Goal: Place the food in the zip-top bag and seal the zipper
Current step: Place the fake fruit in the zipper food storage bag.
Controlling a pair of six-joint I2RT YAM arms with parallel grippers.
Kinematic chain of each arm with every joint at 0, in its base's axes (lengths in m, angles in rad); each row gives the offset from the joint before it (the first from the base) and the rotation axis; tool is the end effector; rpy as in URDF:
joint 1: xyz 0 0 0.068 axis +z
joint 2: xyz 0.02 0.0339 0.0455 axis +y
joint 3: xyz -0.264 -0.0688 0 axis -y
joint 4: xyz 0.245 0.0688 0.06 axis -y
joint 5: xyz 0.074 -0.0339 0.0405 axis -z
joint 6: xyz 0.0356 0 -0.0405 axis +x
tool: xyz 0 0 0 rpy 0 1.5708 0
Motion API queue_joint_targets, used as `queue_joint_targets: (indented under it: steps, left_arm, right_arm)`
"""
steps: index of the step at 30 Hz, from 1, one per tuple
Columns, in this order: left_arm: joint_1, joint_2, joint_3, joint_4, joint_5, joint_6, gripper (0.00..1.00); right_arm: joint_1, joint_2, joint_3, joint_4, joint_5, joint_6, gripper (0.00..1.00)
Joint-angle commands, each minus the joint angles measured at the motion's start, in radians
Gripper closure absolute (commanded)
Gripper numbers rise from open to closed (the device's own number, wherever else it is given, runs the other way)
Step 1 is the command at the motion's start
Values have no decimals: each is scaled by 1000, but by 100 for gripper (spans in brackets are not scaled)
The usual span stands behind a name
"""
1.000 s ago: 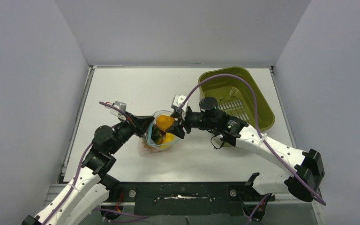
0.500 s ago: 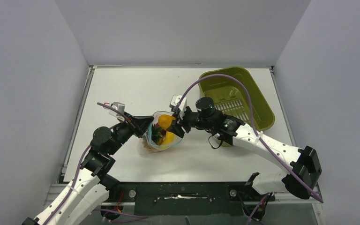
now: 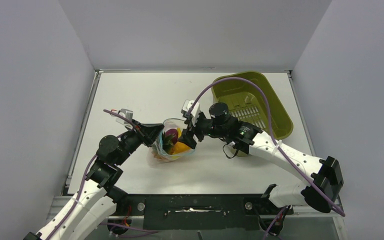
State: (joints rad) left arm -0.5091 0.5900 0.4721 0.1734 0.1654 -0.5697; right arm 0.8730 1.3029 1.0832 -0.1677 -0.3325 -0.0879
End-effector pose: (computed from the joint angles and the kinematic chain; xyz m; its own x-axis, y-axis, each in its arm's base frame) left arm 0.1368 -0.0831 0.2972 -0.2959 -0.4441 -0.8457 0.5518 0.6432 -0.5309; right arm 0.1851 0.2389 0.3326 -0.1612 -0.3214 -0.9331 -0.9362 0.3489 0.0416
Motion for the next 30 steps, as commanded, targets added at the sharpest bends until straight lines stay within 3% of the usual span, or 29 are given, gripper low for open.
queue_joint_targets:
  steps: [1,6,11,22,30]
  left_arm:
    - [-5,-16,33,55,10,-6,100]
    - [-5,-18,28,50,8,0,100]
    - [-5,-25,19,41,8,11,100]
    - [-5,-44,12,27,12,23,100]
    - [-5,-71,-2,12,12,18,100]
  right_arm:
    - [9,-49,44,7,2,29,27]
    - [8,-88,92,-45,51,91,28]
    - [-9,-144,100,-134,211,165,29]
    - [-181,-200,85,-383,459,295,38]
    - [-244,-149,86,-481,581,326,39]
